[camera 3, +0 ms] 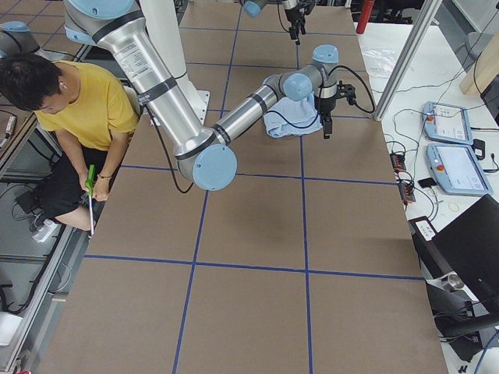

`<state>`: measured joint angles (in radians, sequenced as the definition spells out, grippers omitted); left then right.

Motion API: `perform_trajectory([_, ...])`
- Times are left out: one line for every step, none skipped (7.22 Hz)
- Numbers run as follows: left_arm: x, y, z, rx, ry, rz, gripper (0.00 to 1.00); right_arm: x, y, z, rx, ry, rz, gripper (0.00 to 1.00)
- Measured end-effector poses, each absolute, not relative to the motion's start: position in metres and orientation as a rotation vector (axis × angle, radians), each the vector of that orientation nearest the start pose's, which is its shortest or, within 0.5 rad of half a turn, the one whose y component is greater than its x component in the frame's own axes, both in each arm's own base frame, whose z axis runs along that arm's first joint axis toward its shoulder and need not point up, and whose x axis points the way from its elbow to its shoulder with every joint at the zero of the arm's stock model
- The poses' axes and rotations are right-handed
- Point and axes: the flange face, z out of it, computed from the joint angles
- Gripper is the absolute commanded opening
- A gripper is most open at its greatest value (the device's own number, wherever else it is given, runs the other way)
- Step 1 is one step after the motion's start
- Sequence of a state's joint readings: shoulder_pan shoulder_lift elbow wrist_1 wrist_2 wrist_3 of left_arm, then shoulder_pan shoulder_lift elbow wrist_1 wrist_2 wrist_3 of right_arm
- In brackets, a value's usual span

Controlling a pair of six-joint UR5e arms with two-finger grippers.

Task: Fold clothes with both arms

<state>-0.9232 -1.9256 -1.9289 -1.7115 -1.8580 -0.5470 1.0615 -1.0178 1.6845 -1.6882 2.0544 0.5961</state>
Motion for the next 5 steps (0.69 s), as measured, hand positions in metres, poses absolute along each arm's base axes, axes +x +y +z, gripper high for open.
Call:
perform_trajectory([0.214,-0.528,0.313,0.544,0.655,0.3,1.0,-0.18,-0.614,0.342,0.194,-0.649,-0.128,1.0])
perform_trajectory([0.149,-0.529,0.35,0.525,0.632,0.382,1.0,-0.115,-0.604,0.388,0.162,-0.632,-0.172,1.0])
perform_trajectory([0.09,-0.518,0.399,0.478,0.628,0.403,1.0,-0.056,-0.584,0.445,0.109,-0.641,-0.166,1.0])
perform_trajectory([0.048,-0.5,0.452,0.406,0.621,0.366,1.0,-0.017,-0.549,0.506,0.042,-0.654,-0.135,1.0])
perform_trajectory([0.009,-0.491,0.495,0.355,0.608,0.294,1.0,0.011,-0.509,0.559,-0.004,-0.66,-0.093,1.0])
